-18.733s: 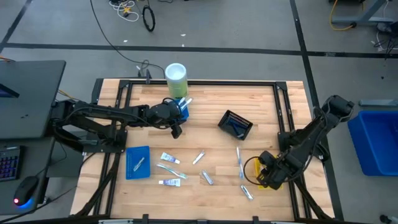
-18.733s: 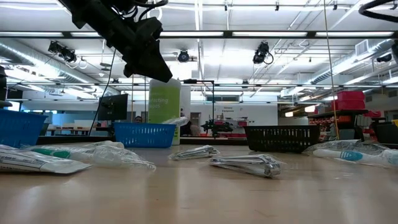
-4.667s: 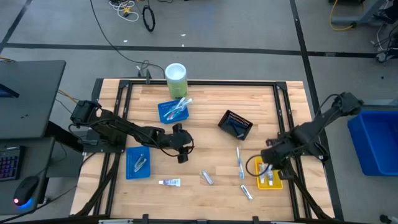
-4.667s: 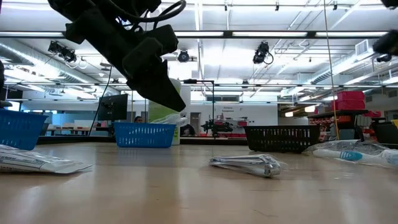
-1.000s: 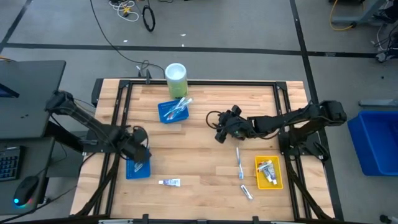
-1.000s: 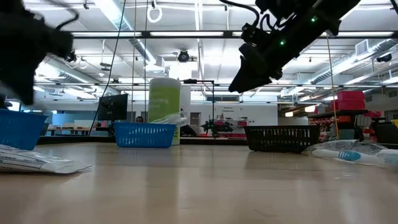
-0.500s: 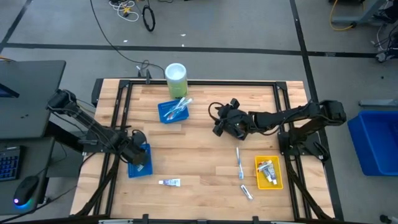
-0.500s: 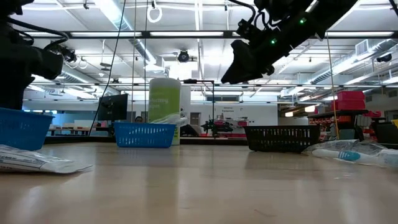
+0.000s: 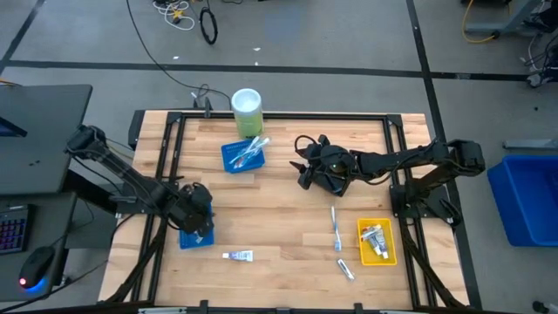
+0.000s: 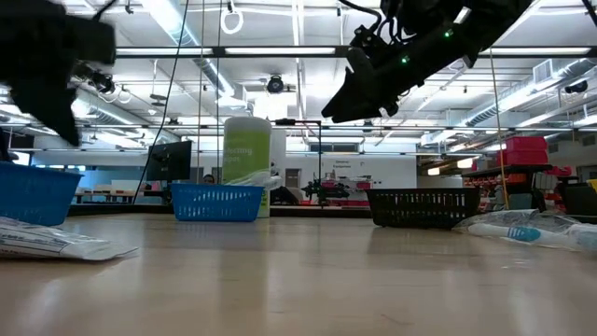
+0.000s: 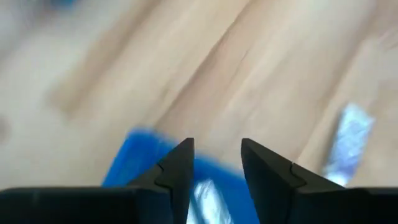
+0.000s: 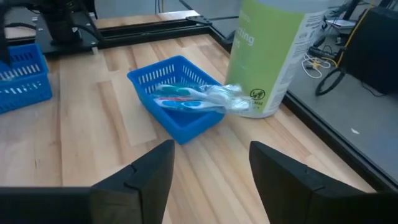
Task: Pick & Place Travel size toiletries
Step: Put the blue toothbrush into the top blue bin
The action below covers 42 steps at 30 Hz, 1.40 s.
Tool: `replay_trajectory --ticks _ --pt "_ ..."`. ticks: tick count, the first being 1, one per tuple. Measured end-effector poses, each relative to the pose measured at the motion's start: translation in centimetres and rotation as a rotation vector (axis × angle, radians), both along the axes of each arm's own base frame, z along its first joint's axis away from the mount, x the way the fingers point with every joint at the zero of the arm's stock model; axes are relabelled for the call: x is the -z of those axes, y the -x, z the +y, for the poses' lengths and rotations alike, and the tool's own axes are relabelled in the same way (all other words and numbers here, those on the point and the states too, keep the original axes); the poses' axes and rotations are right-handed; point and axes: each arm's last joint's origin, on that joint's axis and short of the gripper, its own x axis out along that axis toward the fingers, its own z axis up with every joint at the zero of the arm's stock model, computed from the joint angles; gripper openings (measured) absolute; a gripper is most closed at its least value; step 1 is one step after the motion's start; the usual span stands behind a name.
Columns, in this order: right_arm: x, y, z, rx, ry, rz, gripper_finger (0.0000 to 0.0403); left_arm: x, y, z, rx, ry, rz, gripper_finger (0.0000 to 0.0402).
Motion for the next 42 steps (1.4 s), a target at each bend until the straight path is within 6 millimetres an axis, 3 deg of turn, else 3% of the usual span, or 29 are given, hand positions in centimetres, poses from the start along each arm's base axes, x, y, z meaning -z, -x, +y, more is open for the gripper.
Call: replay_trajectory --ticks 8,18,21,26,31,34,38,42 --pt "0.0 0.0 0.0 -0.001 0.000 0.001 0.0207 -4.8 -1.9 -0.5 0.094 -0.243 -0.247 0.0136" --pt "0.1 -0.1 0.7 -0.146 -0.043 0.004 0.0204 -5.7 -2.7 -0.9 0.114 -0.317 -0.360 0.0136" --pt "0.1 -0.2 2.0 -0.200 -0.092 -0.004 0.0202 -5.7 -2.7 -0.8 0.096 -0.339 -0.366 0.0136" --pt "0.7 0.2 6.1 -0.302 -0.197 0.115 0.0197 -5.8 -2.7 -0.6 0.077 -0.412 -0.374 0.0136" --pt "-0.1 2.4 9.1 -0.114 -0.308 0.484 0.0195 -6.0 -2.8 -0.2 0.026 -0.511 -0.386 0.0136" --pt "-0.7 3.2 10.0 0.012 -0.535 0.549 0.0195 -6.0 -2.9 0.2 0.011 -0.546 -0.376 0.0136" --pt "0.9 4.2 11.4 0.100 -0.700 0.620 0.0194 -6.0 -3.2 0.8 -0.021 -0.555 -0.366 0.0136" --pt "2.6 4.5 12.2 0.184 -0.728 0.689 0.0194 -6.0 -3.5 1.4 -0.030 -0.578 -0.346 0.0136"
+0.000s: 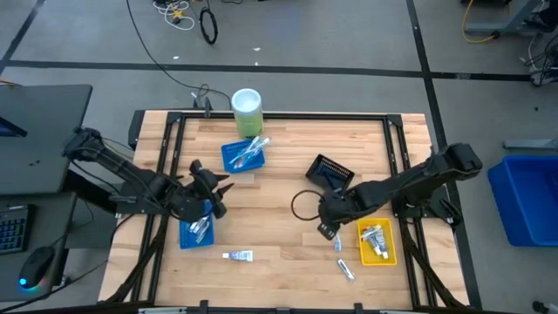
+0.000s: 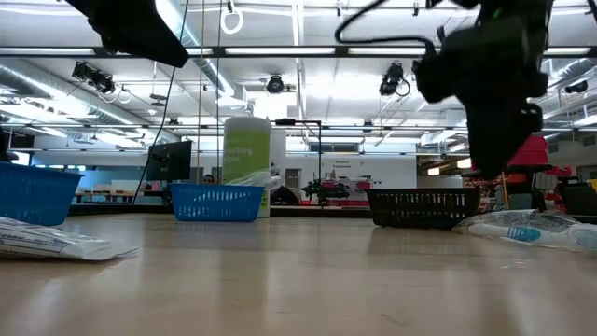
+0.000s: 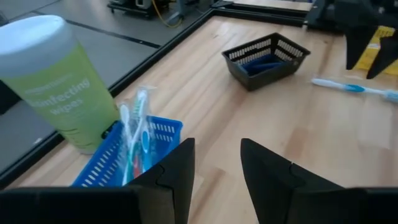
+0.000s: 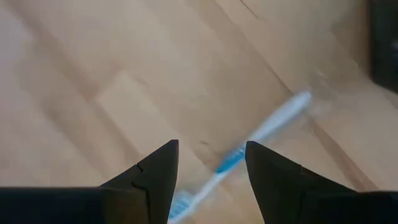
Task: Pick & Place Travel size toiletries
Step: Put the blue toothbrush into the top blue bin
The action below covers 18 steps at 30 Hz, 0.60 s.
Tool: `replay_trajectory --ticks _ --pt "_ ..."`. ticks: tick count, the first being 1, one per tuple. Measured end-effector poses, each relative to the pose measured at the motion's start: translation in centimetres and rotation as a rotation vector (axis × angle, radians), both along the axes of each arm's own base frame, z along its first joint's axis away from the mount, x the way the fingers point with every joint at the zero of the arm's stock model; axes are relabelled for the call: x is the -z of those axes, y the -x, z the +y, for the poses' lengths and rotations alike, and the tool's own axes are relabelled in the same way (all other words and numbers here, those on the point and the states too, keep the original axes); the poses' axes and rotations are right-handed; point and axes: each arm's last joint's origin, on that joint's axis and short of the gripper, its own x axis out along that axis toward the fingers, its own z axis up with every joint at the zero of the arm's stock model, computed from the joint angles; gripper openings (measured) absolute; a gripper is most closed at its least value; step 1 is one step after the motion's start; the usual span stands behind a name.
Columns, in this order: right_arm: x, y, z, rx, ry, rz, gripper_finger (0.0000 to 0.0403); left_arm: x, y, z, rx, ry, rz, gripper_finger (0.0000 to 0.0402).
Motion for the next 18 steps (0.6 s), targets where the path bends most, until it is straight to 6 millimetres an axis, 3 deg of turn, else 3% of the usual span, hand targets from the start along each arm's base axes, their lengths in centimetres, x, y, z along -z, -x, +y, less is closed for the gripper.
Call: replay_trajectory --ticks 13,18 --pt "4.7 -1.0 -0.8 0.036 -0.023 0.249 0.0188 -0.2 -0.7 1.3 -0.042 -0.036 0.014 0.0136" --pt "5.8 -1.2 -0.8 0.014 -0.014 0.278 0.0163 -0.2 -0.7 1.6 -0.040 -0.066 0.039 0.0136"
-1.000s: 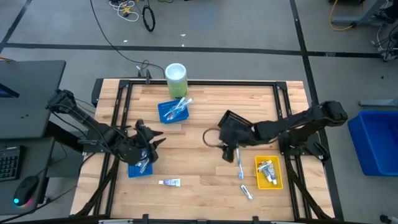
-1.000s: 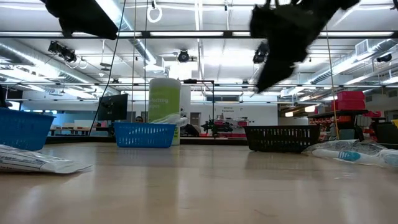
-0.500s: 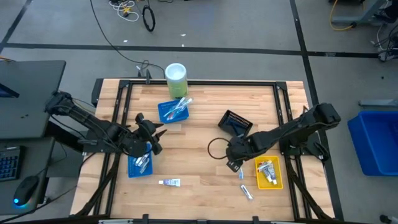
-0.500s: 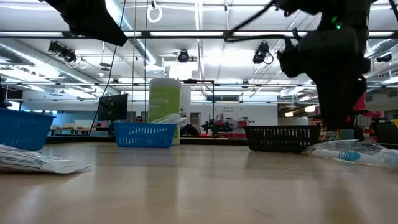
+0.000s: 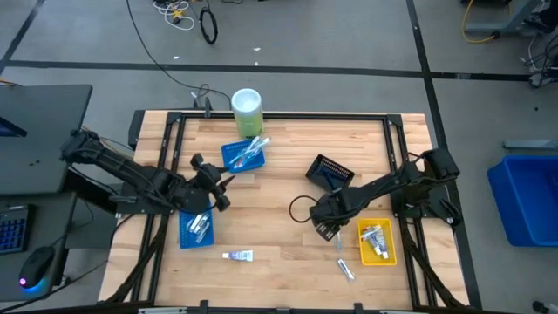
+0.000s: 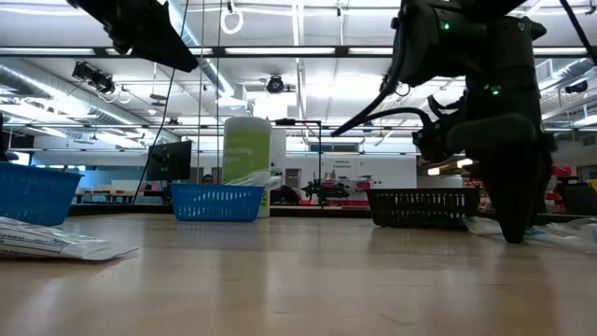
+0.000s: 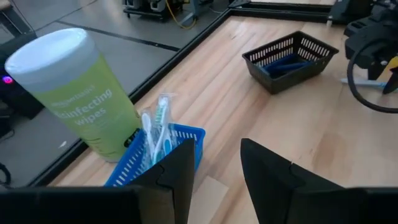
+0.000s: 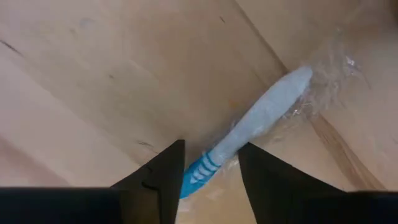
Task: Pick & Place Travel size toiletries
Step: Put the blue toothbrush into the top blue bin
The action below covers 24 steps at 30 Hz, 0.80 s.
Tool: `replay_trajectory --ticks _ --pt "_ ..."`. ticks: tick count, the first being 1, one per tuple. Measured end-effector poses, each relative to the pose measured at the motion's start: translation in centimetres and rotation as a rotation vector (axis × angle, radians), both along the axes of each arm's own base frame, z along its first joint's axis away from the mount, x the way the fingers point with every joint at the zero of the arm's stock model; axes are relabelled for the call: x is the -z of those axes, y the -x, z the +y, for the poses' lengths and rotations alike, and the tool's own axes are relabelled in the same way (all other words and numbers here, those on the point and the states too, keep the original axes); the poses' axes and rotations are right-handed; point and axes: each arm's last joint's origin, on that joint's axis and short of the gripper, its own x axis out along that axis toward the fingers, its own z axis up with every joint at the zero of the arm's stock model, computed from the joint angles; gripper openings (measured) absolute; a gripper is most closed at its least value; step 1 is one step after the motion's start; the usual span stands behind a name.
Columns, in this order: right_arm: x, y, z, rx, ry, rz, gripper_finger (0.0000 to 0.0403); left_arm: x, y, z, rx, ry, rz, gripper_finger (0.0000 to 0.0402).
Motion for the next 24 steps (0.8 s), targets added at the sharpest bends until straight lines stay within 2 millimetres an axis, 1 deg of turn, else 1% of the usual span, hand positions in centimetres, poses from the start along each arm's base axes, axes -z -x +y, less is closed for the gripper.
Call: replay_trajectory --ticks 2,5,8,10,11,13,16,18,20,22,24 --pt "0.3 -0.1 0.1 -0.031 -0.005 0.009 0.0140 0.0 0.0 0.1 -0.002 -0.008 0.006 0.0136" --pt "0.2 -0.2 0.1 -0.045 -0.016 -0.013 0.0095 0.0 -0.1 0.3 -0.004 -0.021 0.017 0.0136" --pt "-0.2 -0.9 0.4 -0.048 -0.052 -0.095 0.0050 0.0 -0.1 0.4 -0.010 -0.022 0.019 0.0136" --pt "-0.5 -1.2 0.5 -0.063 -0.065 -0.140 0.0029 0.0 -0.1 0.5 -0.012 -0.022 0.019 0.0136" --pt "-0.9 -1.6 0.6 -0.077 -0.073 -0.173 0.0021 0.0 -0.1 0.5 -0.013 -0.022 0.018 0.0136" --pt "-1.7 -2.6 0.8 -0.123 -0.089 -0.267 0.0020 0.0 -0.1 0.5 -0.012 -0.022 0.018 0.0136" --pt "-3.4 -4.0 0.8 -0.244 -0.076 -0.373 0.0020 0.0 -0.1 0.5 -0.012 -0.021 0.018 0.0136" --pt "-5.0 -5.2 0.8 -0.344 -0.020 -0.450 0.0020 0.0 -0.2 0.5 -0.012 -0.019 0.013 0.0136" --pt "-6.8 -6.4 0.8 -0.488 0.086 -0.529 0.0022 -0.1 -0.2 0.5 -0.013 -0.017 0.008 0.0136" --pt "-8.5 -7.4 0.7 -0.651 0.249 -0.588 0.0028 -0.1 -0.2 0.4 -0.010 -0.018 0.006 0.0136" --pt "-9.8 -8.2 0.4 -0.771 0.425 -0.619 0.0033 -0.1 -0.2 0.4 0.001 -0.013 0.012 0.0136"
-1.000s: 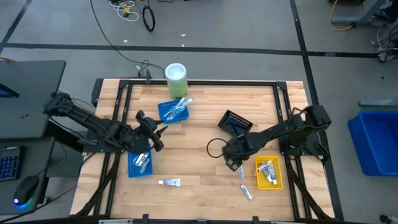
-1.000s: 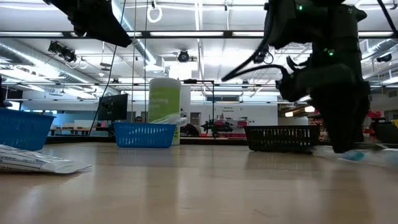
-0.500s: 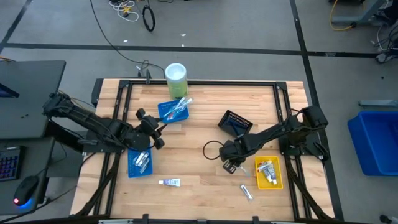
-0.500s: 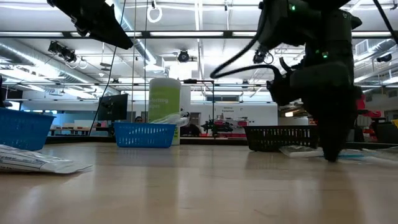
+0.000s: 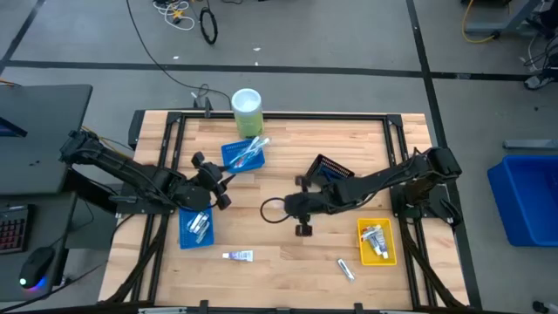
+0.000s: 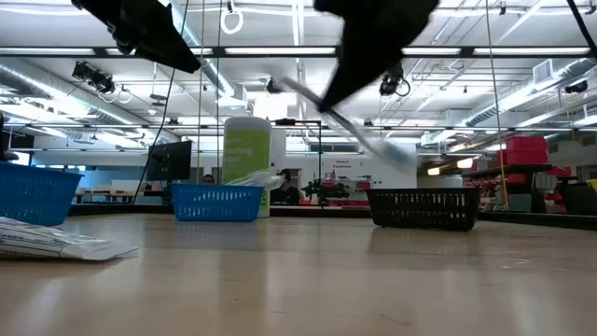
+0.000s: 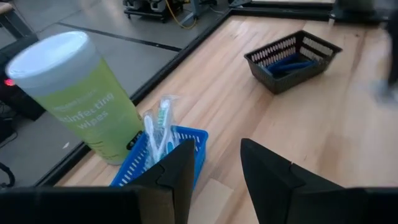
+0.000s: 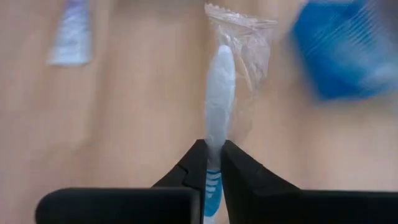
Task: Pick & Place Travel size toiletries
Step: Put the blue toothbrush into the top blue bin
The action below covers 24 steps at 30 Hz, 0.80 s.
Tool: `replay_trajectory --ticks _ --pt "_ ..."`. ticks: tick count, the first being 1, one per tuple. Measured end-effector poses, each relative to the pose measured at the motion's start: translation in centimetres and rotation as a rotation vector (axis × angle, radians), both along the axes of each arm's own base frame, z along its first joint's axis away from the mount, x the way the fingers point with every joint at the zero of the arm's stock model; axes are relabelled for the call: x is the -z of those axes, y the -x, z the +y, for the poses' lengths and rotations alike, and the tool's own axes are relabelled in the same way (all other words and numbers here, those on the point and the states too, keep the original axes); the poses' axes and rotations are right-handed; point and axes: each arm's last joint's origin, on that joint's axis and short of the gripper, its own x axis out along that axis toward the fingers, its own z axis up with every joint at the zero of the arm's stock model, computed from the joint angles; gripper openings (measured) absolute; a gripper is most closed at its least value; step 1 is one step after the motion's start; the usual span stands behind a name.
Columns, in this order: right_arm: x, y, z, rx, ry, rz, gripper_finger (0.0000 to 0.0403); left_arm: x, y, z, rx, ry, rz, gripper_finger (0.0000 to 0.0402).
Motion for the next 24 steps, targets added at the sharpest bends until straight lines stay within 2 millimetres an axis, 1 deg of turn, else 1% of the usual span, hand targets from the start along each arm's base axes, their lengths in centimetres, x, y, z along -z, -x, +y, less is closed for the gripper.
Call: replay_trajectory --ticks 3,6,8,11,15,17,21,24 --pt "-1.3 -0.9 -0.7 -0.007 0.211 -0.095 0.0035 0.1 0.0 -0.1 0.027 0.037 0.005 0.0136" --pt "-2.0 -1.7 -1.9 0.055 0.281 -0.170 0.0036 0.1 -0.1 -0.2 0.035 0.087 -0.011 0.0136" --pt "-2.2 -1.9 -2.5 0.078 0.282 -0.198 0.0037 0.4 -0.1 -0.2 0.032 0.125 -0.031 0.0136" --pt "-2.4 -2.2 -2.9 0.083 0.285 -0.223 0.0038 1.3 -0.2 -0.4 0.058 0.165 -0.047 0.0136" --pt "-2.5 -2.3 -3.0 0.059 0.308 -0.226 0.0038 2.5 -0.5 -0.6 0.125 0.176 -0.082 0.0136" --pt "-2.7 -2.4 -2.9 0.061 0.305 -0.248 0.0038 2.9 -0.7 -0.7 0.139 0.175 -0.131 0.0136" --pt "-3.9 -3.2 -2.7 0.113 0.217 -0.413 0.0039 3.7 -1.3 -0.5 0.173 0.117 -0.228 0.0136" --pt "-5.0 -3.8 -2.5 0.085 0.106 -0.548 0.0039 4.2 -2.0 -0.3 0.197 0.060 -0.279 0.0136"
